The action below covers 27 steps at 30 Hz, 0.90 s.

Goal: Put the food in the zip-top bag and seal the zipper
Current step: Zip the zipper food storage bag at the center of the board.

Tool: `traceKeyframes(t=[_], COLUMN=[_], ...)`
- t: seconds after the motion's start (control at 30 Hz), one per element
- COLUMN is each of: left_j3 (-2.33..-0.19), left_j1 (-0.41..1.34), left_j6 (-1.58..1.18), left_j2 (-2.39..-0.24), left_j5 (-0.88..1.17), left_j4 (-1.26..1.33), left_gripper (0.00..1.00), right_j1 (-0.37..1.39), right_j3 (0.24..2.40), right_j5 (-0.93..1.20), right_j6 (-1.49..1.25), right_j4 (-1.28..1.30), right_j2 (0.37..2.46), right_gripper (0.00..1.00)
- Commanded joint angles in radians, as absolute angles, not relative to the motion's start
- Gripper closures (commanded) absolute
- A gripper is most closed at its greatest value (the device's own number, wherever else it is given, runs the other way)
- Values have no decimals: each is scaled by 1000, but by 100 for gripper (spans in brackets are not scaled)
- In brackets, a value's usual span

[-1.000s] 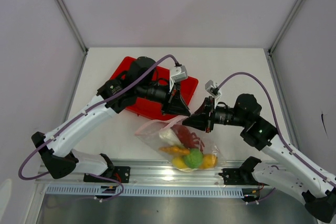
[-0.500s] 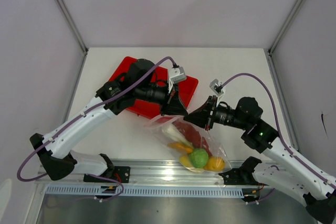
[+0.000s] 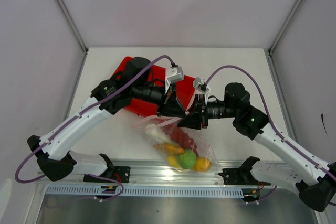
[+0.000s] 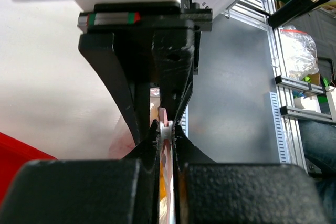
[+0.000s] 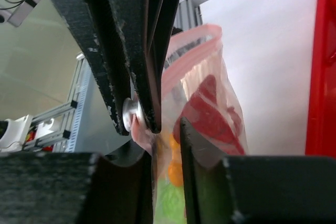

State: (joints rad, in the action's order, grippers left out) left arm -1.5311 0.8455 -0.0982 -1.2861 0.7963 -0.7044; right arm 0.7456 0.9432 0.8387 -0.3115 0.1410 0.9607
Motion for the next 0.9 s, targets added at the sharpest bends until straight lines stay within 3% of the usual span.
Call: traceKeyframes(t=[0.0,0.07,0.23,0.27,0.3,0.33,0.43,0.63,0.87], left_j3=[-1566,-1568,-1565,-1562,-1563,-1563,-1563,-1580,-1459], left_j1=[841,841,841,841,841,841,841,834,834], left_j6=[-121,-123,-126,-129,-130,-130,-132,-106,-107], left_j2=[-1261,-1262,-1266,-1267,-1266,-1266,-1262,-1292,-1246], left_j5=[844,845,825,821,821,819,804,739,696], left_j4=[-632,-635,-632,-630,-627,-627,-623,-707,-684], left_gripper=[99,99,99,99,99,99,99,99,99], right_j1=[756,759,799,804,805,808,825,851,851], right_j3=[959,950,933,925,919,913,888,856,836], right_j5=[922,925,947,936,939,934,867,533,312], right_j6=[-316,-353,-399,-406,-437,-452,-486,-427,-461], right_j4=[84,34,-64,-87,-106,-121,-147,-74,-80], right_j2=[991,994,996,994,993,996,989,895,808], right_gripper=[78,78,61,64,73,100,100,100,100])
